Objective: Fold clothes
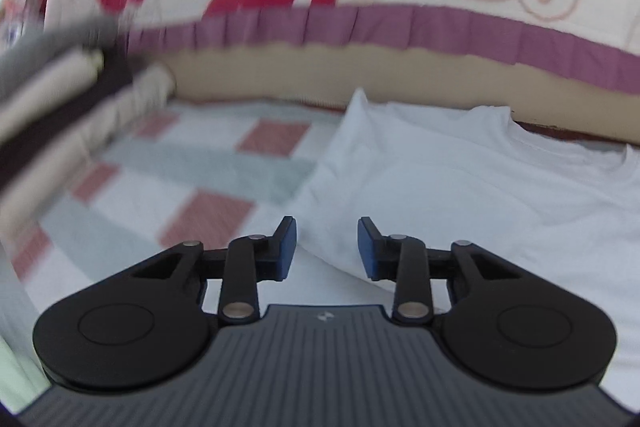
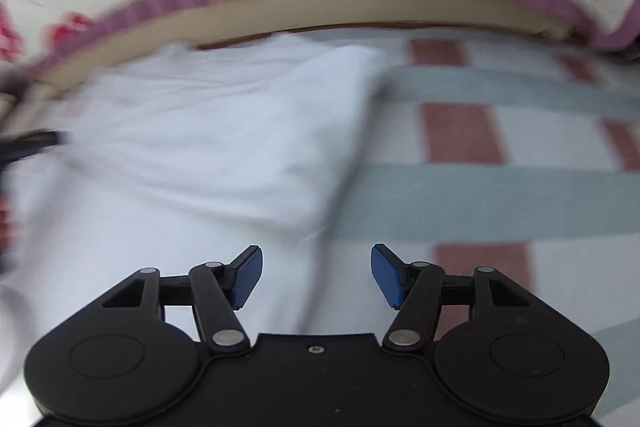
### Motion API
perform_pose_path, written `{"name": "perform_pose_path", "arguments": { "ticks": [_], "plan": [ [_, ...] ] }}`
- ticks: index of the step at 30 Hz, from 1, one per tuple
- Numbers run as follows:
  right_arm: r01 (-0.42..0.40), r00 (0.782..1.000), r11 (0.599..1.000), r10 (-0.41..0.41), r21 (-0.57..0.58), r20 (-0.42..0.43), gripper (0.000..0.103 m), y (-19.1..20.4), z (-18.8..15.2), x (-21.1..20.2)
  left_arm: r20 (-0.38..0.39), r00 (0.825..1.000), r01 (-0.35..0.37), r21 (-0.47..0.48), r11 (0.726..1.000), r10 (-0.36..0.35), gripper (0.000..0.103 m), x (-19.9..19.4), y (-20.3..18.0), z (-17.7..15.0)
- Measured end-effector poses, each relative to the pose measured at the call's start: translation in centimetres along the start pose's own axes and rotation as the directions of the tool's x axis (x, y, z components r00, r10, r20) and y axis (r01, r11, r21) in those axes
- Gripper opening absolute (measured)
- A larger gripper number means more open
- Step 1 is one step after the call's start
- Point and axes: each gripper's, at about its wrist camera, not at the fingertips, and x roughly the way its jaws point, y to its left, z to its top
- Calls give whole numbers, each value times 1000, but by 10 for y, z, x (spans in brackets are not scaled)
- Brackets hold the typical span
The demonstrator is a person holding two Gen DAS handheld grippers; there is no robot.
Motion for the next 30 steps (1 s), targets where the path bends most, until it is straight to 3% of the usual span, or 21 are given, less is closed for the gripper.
{"name": "perform_pose_path", "arguments": {
  "ticks": [2,3,4,5,7,8,10,13,15,16,18,19,20,21,22,23,25,27,28,30],
  "plan": [
    [-24,999,995,21,96,37,66,-13,9,8,49,999,18,-5,1000,-17,38,-2,8,9],
    [-37,998,989,30,143,57,66,-20,14,12,48,996,70,-15,997,-70,53,2,10,15],
    [-51,996,981,37,190,76,66,-27,19,17,-6,981,191,-36,981,-192,64,14,9,22],
    [-66,994,970,44,235,96,67,-33,24,21,-75,940,328,-70,942,-333,81,28,8,30],
    [-98,989,941,55,325,137,66,-47,33,29,-209,843,460,-196,866,-496,77,57,6,40],
    [-64,988,944,15,323,153,66,-48,37,35,-226,832,469,-203,860,-507,77,63,1,42],
    [-32,981,943,-33,330,191,66,-50,47,42,-227,845,456,-169,874,-484,81,68,-12,43],
    [-185,958,910,83,372,273,67,-51,57,39,-226,864,435,-117,893,-450,82,77,-32,45],
    [-188,957,919,92,346,277,68,-43,63,44,-225,876,420,-82,904,-427,77,82,-45,47],
    [-138,965,935,51,328,259,68,-38,65,50,-224,882,412,-65,909,-416,74,85,-51,47],
    [7,977,954,-71,301,203,68,-30,67,63,-208,895,412,44,910,-395,50,82,-66,43],
    [44,969,960,-108,276,220,67,-26,66,64,-199,899,412,82,907,-391,41,79,-71,40],
    [47,969,967,-106,252,225,67,-22,66,65,-190,902,413,112,904,-388,17,77,-75,38],
    [47,969,972,-100,229,227,59,-18,66,67,-182,906,409,140,902,-383,2,74,-78,38],
    [21,969,980,-69,199,238,43,-14,65,68,-170,910,402,145,904,-378,2,68,-77,40],
    [13,967,984,-58,178,250,7,-12,66,67,-158,914,395,140,908,-373,2,62,-74,43],
    [19,961,987,-62,161,268,7,-10,67,62,-85,912,404,16,914,-402,2,40,-54,53],
    [46,955,984,-94,173,281,7,-9,68,53,-1,893,448,-104,888,-450,2,25,-38,60],
    [37,952,983,-90,181,292,7,-10,68,48,17,894,447,-101,889,-448,2,23,-37,61],
    [71,953,983,-117,167,280,7,-11,68,53,5,919,395,-23,918,-395,2,34,-53,58]
  ]
}}
